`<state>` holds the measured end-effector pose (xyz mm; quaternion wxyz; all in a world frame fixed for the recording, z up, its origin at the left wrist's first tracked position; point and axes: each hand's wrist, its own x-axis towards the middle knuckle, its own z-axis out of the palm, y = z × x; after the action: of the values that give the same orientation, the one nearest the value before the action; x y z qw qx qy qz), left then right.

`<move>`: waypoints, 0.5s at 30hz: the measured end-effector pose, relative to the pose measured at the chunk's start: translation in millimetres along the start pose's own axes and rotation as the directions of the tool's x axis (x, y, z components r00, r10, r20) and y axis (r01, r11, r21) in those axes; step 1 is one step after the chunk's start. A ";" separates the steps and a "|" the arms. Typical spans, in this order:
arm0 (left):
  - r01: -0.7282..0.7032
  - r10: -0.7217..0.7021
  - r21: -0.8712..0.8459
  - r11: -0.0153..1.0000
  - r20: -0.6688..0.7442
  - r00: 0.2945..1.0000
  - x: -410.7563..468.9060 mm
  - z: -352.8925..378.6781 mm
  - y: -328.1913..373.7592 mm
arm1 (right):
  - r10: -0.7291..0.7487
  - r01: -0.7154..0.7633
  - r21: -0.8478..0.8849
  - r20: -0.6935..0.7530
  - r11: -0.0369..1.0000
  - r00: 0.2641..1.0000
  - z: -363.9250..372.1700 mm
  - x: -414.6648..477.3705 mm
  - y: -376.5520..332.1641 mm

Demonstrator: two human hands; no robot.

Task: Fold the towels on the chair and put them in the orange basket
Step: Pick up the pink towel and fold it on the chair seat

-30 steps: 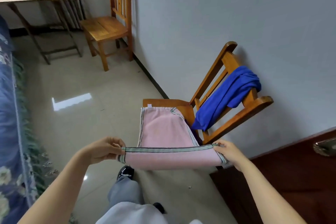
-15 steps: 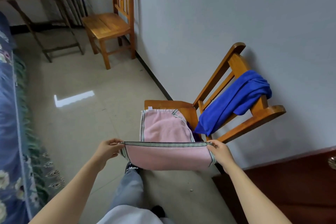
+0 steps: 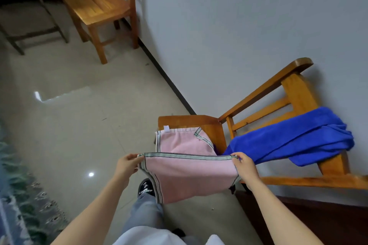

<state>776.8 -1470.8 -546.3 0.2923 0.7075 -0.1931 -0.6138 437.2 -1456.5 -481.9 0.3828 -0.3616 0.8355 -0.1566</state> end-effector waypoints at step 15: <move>-0.046 0.045 -0.010 0.999 -0.068 0.997 67.9 40.4 28.0 | -0.003 0.025 -0.148 0.145 0.989 0.989 61.8 89.6 -38.5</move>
<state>751.3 -1542.0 -582.4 0.3165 0.7216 -0.1956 -0.5838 462.5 -1547.1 -549.0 0.4130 -0.4055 0.8125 -0.0697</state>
